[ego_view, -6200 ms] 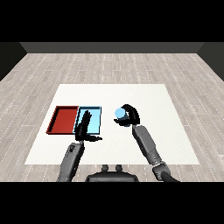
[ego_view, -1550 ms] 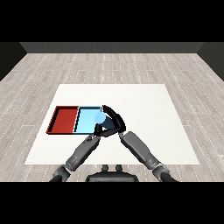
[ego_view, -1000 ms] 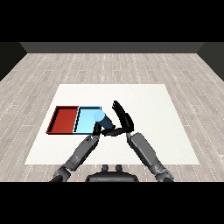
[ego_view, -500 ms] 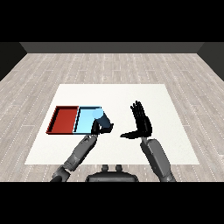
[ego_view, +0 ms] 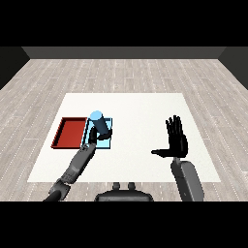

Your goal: Pick the blue can and put it in the blue box

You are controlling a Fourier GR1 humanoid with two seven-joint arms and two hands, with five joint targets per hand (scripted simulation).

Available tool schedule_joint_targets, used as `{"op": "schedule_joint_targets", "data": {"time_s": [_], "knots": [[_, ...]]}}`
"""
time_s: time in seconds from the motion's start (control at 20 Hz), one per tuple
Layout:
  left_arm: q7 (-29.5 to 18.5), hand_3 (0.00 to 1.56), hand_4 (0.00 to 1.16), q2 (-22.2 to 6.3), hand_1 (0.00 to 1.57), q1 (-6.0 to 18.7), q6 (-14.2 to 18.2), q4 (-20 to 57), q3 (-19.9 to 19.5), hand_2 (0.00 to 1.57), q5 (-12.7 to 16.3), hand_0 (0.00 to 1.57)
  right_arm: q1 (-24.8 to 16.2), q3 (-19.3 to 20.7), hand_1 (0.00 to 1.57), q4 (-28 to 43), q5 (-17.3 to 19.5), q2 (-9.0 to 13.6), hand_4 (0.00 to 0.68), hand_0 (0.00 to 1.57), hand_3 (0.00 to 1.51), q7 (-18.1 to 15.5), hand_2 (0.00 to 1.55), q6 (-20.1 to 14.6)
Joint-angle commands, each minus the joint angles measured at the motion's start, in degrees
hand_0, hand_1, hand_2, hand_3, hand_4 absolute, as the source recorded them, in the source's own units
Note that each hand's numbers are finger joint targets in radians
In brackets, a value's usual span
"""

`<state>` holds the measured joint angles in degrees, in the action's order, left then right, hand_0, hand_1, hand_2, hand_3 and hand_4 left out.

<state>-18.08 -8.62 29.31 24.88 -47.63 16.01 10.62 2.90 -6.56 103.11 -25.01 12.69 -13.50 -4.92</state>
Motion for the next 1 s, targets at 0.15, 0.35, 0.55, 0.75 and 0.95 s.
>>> {"op": "schedule_joint_targets", "data": {"time_s": [0.15,0.35,0.55,0.75,0.95], "knots": [[2.85,1.5,1.09,-8.52,1.57,4.93,-5.77,13.64,-8.65,1.57,2.67,1.57,-2.79,2.57,0.0,-0.19,0.06,0.67,0.0,0.0,0.0,-0.99,0.0,0.92],[4.33,1.5,1.06,-8.6,1.57,12.35,-6.03,26.1,-9.17,1.57,-0.43,1.57,-1.11,1.41,0.0,-2.11,2.14,-1.34,0.0,0.0,0.0,-1.21,0.0,-0.37],[9.62,1.4,0.99,-6.18,1.57,15.5,0.85,32.84,-7.3,1.55,-4.09,1.57,4.63,1.8,0.0,-6.21,2.25,-2.48,0.0,0.0,0.0,1.56,0.0,-2.3],[10.75,1.38,0.99,-6.94,1.57,16.67,-3.53,39.71,-6.8,1.5,-5.61,1.57,3.94,4.87,0.0,-9.83,0.59,-1.98,0.0,0.0,0.0,-0.94,0.0,-0.07],[14.71,1.0,0.88,-2.84,1.38,18.78,0.32,44.04,-4.75,1.3,-8.53,1.38,6.96,5.35,0.0,-16.16,1.53,-2.23,0.0,0.0,0.0,-2.5,0.0,0.96]]}}
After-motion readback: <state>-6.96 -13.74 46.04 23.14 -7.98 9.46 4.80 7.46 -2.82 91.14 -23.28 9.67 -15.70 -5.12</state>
